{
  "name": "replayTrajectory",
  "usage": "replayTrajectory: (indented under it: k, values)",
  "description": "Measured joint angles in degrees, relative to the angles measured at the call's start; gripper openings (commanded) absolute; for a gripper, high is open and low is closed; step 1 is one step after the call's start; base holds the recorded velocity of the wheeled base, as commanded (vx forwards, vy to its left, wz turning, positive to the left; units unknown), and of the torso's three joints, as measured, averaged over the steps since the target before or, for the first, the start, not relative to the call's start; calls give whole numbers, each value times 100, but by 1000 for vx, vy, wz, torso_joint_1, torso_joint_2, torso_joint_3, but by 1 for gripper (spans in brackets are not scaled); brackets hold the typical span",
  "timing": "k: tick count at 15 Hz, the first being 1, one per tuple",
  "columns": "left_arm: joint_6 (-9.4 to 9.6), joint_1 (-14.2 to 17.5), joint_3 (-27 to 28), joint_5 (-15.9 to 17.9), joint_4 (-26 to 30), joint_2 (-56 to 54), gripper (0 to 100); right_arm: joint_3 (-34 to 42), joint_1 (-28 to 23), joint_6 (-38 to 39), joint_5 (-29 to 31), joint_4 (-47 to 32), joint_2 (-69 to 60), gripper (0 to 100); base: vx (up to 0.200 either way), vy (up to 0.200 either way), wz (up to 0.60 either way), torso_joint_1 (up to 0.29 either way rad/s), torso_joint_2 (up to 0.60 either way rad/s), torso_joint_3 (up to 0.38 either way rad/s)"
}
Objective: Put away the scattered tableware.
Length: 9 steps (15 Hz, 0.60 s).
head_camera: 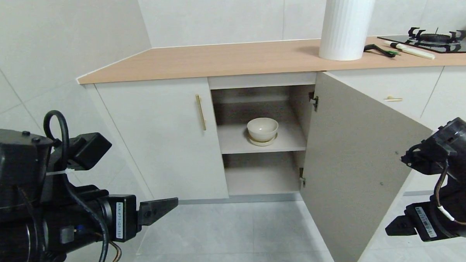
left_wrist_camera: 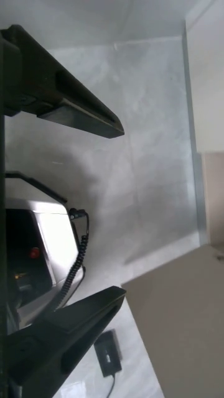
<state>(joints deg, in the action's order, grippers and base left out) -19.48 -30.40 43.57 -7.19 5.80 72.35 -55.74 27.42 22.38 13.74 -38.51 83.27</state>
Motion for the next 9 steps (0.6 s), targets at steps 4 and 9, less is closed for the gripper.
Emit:
replayTrajectory:
  k: [4,9]
  values:
    - [-4,-2,-7,11,-4,9,100,-322,-556,-121,-2,-354,-139,100,0,0,0,0,0,0]
    - [-6,0,-7,9,-1,16,100,-694,-2164,-879,-41,-352,-340,100,0,0,0,0,0,0]
